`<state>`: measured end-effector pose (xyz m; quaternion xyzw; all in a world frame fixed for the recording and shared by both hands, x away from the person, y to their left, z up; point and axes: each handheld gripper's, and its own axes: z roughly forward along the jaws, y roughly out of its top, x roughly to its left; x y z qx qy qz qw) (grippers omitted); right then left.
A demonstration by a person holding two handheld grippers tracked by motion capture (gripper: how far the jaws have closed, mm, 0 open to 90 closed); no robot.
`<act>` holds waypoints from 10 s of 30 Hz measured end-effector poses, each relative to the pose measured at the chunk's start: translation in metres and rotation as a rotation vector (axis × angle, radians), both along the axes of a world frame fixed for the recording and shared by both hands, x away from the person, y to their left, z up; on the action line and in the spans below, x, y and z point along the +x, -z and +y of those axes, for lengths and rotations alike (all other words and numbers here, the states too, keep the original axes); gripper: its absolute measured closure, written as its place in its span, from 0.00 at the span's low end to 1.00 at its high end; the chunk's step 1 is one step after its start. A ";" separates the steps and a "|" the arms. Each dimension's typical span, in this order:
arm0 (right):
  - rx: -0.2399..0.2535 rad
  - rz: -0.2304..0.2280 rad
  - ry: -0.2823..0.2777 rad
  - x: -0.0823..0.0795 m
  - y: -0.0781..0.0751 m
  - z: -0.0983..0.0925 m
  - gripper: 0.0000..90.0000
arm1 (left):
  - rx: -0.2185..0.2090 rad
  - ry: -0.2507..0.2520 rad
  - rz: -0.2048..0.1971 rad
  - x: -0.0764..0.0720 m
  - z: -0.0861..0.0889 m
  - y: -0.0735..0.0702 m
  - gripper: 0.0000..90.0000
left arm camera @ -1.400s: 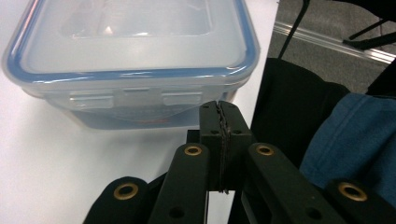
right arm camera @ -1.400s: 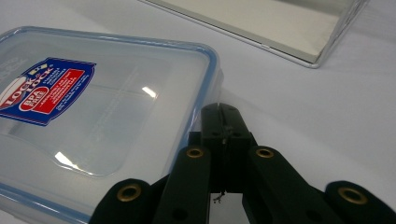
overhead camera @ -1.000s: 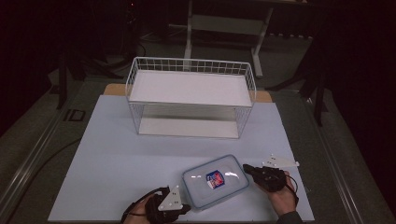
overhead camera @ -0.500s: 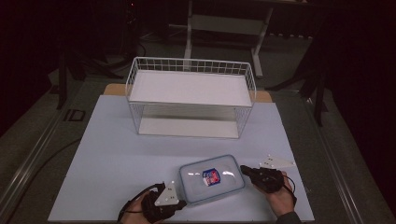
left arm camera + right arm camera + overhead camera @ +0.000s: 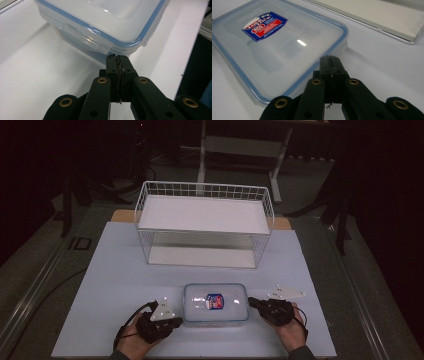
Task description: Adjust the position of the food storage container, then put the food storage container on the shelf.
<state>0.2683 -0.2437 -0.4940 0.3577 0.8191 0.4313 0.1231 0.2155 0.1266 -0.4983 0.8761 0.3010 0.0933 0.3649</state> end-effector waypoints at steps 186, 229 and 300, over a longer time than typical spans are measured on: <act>0.332 0.227 -0.052 0.007 -0.033 0.041 0.58 | -0.444 -0.270 0.215 0.031 0.052 -0.033 0.53; 0.353 -0.010 -0.072 0.032 -0.136 0.036 0.59 | -0.498 -0.202 -0.043 0.069 0.051 -0.137 0.53; 0.445 0.055 0.047 0.161 -0.174 0.046 0.56 | -0.619 -0.335 -0.064 0.191 0.054 -0.171 0.52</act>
